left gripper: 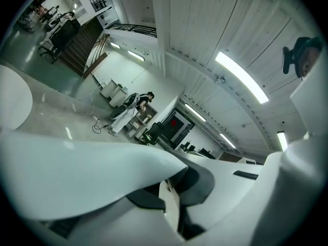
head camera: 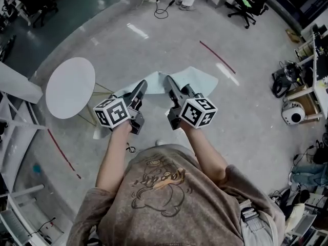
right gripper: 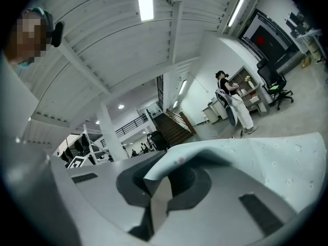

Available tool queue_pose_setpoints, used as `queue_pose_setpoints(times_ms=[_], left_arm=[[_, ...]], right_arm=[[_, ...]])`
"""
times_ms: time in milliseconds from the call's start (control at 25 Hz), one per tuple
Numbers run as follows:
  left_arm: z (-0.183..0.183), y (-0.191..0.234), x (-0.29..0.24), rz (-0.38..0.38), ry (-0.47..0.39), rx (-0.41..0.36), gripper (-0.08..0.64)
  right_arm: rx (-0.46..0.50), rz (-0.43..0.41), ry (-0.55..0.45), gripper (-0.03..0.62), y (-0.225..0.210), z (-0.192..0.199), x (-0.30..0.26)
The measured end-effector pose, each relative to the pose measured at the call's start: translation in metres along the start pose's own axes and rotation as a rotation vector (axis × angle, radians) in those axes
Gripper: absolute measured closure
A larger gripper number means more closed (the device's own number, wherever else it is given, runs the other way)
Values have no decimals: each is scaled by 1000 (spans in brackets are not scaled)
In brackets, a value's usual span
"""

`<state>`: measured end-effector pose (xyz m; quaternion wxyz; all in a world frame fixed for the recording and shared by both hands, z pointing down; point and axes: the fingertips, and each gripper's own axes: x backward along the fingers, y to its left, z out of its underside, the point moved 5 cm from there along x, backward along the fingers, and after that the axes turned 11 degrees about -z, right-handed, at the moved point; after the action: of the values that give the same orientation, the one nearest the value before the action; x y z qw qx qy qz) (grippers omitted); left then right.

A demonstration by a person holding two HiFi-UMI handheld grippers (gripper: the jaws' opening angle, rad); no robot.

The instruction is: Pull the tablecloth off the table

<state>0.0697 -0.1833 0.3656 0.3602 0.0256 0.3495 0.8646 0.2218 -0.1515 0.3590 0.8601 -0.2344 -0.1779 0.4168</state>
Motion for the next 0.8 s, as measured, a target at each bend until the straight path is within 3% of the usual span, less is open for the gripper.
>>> queue_pose_setpoints(times_ms=[360,800], left_arm=[[17,-5,-5,16,40,14,540],[5,6,30,-124,-75,55,538]], right_arm=[[23,25,-11,578,-4,4,16],[-63,-144,45,580,8,11,-15]])
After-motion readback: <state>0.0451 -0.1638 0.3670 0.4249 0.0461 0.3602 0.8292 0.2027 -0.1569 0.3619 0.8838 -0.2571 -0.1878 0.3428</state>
